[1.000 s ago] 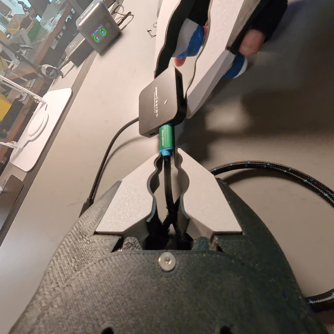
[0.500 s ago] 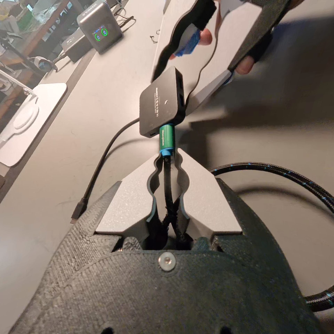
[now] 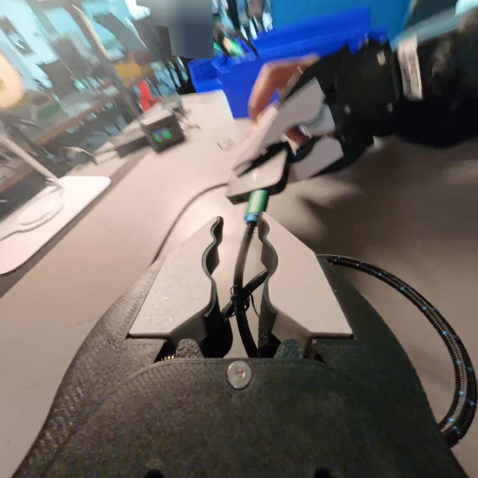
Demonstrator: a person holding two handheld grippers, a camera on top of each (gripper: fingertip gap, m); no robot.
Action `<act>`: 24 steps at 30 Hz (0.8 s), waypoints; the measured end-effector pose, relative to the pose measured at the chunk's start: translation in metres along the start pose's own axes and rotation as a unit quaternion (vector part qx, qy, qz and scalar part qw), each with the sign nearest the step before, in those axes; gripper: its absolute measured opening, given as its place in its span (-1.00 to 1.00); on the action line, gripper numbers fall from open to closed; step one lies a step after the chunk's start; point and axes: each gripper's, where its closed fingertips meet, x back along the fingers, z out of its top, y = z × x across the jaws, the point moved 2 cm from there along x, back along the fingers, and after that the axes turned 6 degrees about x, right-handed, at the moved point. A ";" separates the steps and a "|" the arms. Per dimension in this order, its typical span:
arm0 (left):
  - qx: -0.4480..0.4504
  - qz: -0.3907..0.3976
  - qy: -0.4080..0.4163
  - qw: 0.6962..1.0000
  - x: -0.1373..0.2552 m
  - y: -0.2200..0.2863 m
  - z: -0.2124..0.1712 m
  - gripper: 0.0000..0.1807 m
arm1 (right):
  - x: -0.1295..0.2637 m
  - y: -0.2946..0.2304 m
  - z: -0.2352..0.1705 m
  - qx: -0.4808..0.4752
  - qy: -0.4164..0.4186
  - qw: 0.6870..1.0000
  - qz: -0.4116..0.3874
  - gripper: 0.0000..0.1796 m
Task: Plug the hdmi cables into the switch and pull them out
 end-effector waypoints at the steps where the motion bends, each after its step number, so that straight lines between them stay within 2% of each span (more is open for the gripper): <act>1: 0.017 0.009 0.037 0.999 0.009 -0.009 0.010 -0.69 | 0.002 0.002 -0.002 -0.001 -0.003 1.000 -0.004 -0.78; 5: 0.100 0.075 0.160 0.979 0.055 -0.061 0.036 -0.70 | 0.011 0.016 -0.009 -0.028 -0.013 0.999 -0.030 -0.80; 7: 0.135 0.107 0.178 0.969 0.072 -0.084 0.031 -0.71 | 0.019 0.030 -0.013 -0.050 -0.022 0.997 -0.057 -0.82; 12: 0.166 0.160 0.063 0.971 0.059 -0.110 -0.018 -0.74 | 0.069 0.090 -0.034 -0.133 -0.070 0.979 -0.140 -0.82; 18: 0.120 0.161 0.015 0.980 0.047 -0.097 -0.024 -0.76 | 0.195 0.183 -0.083 -0.239 -0.136 0.931 -0.240 -0.84; 21: 0.103 0.159 -0.010 0.982 0.041 -0.093 -0.028 -0.76 | 0.252 0.194 -0.129 -0.251 -0.221 0.904 -0.266 -0.84; 24: 0.089 0.158 -0.023 0.983 0.038 -0.090 -0.030 -0.76 | 0.287 0.171 -0.181 -0.268 -0.310 0.874 -0.260 -0.84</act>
